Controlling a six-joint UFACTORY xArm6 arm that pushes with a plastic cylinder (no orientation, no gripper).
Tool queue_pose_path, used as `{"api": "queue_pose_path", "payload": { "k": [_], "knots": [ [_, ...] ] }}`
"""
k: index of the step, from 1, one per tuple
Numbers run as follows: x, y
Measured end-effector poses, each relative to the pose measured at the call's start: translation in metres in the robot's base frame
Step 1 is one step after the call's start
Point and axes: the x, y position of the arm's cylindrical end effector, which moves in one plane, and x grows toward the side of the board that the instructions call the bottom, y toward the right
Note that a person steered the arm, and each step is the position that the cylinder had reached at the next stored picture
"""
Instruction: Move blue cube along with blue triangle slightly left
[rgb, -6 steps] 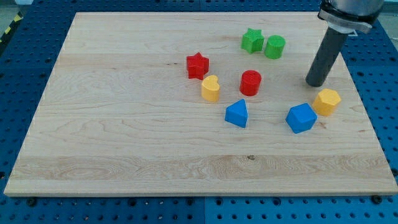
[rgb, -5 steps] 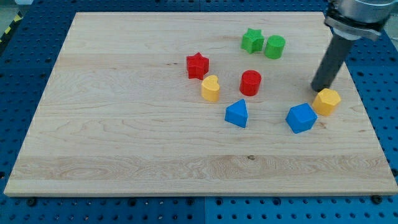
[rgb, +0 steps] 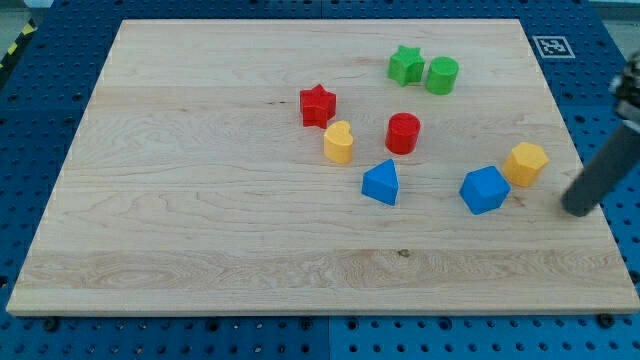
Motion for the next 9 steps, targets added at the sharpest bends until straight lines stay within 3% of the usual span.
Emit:
{"api": "queue_pose_path", "payload": {
  "k": [3,7,9],
  "knots": [
    [-0.006,-0.097],
    [-0.026,-0.132],
    [-0.026,-0.208]
  ]
}}
